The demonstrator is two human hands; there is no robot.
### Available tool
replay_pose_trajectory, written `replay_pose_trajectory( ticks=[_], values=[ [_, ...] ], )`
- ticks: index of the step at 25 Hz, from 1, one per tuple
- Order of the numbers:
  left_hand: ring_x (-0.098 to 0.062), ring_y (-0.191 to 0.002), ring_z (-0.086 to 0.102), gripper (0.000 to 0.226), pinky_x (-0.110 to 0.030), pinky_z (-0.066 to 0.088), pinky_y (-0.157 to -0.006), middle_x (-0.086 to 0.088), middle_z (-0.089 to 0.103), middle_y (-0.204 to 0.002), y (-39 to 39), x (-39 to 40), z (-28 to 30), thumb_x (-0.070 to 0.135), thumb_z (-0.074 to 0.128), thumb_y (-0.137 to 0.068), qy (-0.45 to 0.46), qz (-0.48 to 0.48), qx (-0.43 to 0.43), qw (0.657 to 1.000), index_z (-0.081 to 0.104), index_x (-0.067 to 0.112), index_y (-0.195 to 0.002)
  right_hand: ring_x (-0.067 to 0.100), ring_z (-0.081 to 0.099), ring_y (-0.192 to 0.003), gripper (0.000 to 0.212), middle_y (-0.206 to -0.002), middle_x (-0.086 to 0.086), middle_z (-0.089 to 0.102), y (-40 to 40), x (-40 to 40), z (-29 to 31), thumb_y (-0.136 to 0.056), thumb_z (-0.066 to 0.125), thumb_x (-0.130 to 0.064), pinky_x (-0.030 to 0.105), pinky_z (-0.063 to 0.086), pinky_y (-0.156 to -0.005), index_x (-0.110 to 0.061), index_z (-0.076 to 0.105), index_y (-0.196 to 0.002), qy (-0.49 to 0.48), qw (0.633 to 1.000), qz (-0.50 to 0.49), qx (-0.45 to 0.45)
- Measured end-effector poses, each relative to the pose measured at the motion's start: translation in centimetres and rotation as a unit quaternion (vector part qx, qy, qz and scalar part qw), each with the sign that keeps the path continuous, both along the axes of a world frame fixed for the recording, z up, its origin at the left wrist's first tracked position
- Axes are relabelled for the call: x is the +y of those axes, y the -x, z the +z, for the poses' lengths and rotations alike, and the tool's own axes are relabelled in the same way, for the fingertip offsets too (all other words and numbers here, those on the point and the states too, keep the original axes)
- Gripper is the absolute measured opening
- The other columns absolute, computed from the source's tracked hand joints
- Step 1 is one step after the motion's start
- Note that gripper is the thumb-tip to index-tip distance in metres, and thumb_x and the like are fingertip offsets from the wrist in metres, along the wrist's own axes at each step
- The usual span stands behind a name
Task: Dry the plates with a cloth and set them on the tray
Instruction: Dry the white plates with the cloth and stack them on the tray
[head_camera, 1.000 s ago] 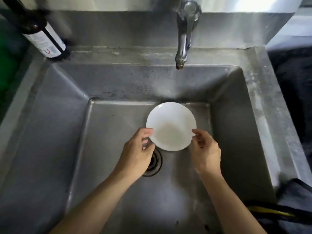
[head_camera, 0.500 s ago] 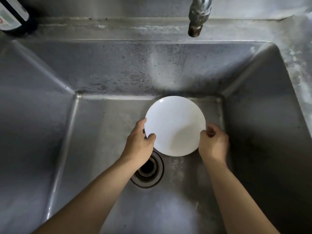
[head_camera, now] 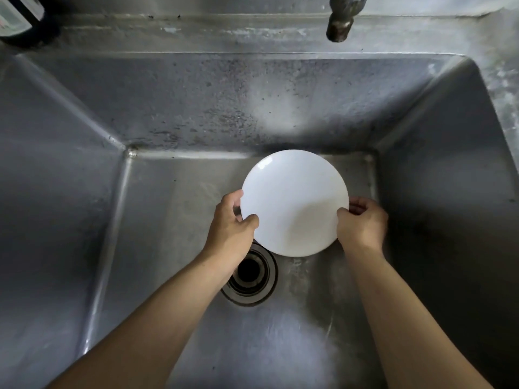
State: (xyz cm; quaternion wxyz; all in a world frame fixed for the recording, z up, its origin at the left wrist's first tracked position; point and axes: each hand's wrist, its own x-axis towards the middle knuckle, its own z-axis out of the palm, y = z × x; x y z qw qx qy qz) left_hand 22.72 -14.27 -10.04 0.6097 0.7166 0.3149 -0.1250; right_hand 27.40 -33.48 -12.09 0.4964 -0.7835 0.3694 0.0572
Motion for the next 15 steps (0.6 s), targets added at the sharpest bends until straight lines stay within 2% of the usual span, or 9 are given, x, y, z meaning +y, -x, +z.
replay_pose_trajectory(
  ticks=[3, 6, 8, 10, 12, 13, 15],
  values=[
    [-0.011, -0.104, 0.068, 0.051, -0.046, 0.056, -0.095, 0.024, 0.059, -0.112, 0.9, 0.6, 0.8, 0.001, 0.056, -0.086, 0.002, 0.018, -0.012, 1.0, 0.051, 0.029, -0.128, 0.001, 0.059, -0.081, 0.025, -0.092, -0.013, 0.062, 1.4, -0.1, 1.0, -0.092, 0.062, -0.004, 0.018, 0.045, -0.06, -0.023, 0.061, -0.109, -0.025, 1.0, 0.002, -0.011],
    [-0.011, -0.104, 0.068, 0.05, -0.044, 0.06, -0.088, 0.022, 0.058, -0.117, 2.9, 1.4, 1.9, 0.001, 0.057, -0.087, 0.01, 0.048, -0.011, 0.999, 0.05, 0.036, -0.123, 0.003, 0.062, -0.082, 0.023, -0.092, -0.013, 0.066, 3.1, 0.1, 2.1, -0.093, 0.065, -0.006, 0.018, 0.048, -0.061, -0.026, 0.062, -0.104, -0.041, 0.999, 0.009, -0.021],
    [-0.007, -0.1, 0.069, 0.05, -0.045, 0.059, -0.089, 0.024, 0.059, -0.116, 4.7, 1.9, 2.7, 0.002, 0.058, -0.086, 0.004, 0.059, -0.01, 0.998, 0.052, 0.038, -0.12, 0.005, 0.065, -0.083, 0.021, -0.091, -0.012, 0.068, 4.6, 0.3, 3.1, -0.092, 0.067, -0.007, 0.02, 0.05, -0.062, -0.025, 0.064, -0.103, -0.039, 0.999, 0.017, -0.024],
    [-0.001, -0.088, 0.069, 0.045, -0.049, 0.059, -0.09, 0.025, 0.063, -0.106, 6.4, 2.4, 3.9, 0.002, 0.059, -0.083, 0.003, 0.07, -0.002, 0.998, 0.056, 0.039, -0.109, 0.007, 0.067, -0.085, 0.02, -0.093, -0.01, 0.07, 6.0, 0.4, 4.1, -0.092, 0.069, -0.007, 0.024, 0.055, -0.068, -0.022, 0.066, -0.105, -0.039, 0.999, 0.028, -0.014],
    [-0.005, -0.078, 0.068, 0.038, -0.053, 0.059, -0.087, 0.026, 0.068, -0.087, 8.1, 2.8, 5.4, 0.004, 0.059, -0.077, 0.013, 0.082, 0.012, 0.996, 0.063, 0.04, -0.09, 0.009, 0.069, -0.086, 0.02, -0.094, -0.008, 0.072, 7.6, 0.4, 5.2, -0.092, 0.071, -0.008, 0.033, 0.06, -0.078, -0.023, 0.068, -0.103, -0.043, 0.998, 0.038, 0.003],
    [-0.009, -0.077, 0.068, 0.036, -0.051, 0.06, -0.083, 0.024, 0.069, -0.079, 9.0, 2.9, 6.2, 0.005, 0.059, -0.075, 0.018, 0.087, 0.019, 0.996, 0.068, 0.039, -0.08, 0.01, 0.07, -0.087, 0.019, -0.094, -0.008, 0.073, 8.4, 0.4, 5.9, -0.091, 0.071, -0.008, 0.035, 0.061, -0.081, -0.025, 0.069, -0.101, -0.047, 0.998, 0.044, 0.01],
    [-0.01, -0.076, 0.07, 0.046, -0.035, 0.063, -0.068, 0.019, 0.074, -0.074, 10.6, 3.2, 7.8, -0.001, 0.058, -0.077, 0.042, 0.114, 0.037, 0.992, 0.074, 0.042, -0.071, 0.008, 0.071, -0.082, 0.022, -0.087, -0.01, 0.074, 9.9, 0.4, 7.5, -0.09, 0.07, -0.006, 0.034, 0.062, -0.079, -0.028, 0.071, -0.096, -0.057, 0.996, 0.059, 0.023]
  ],
)
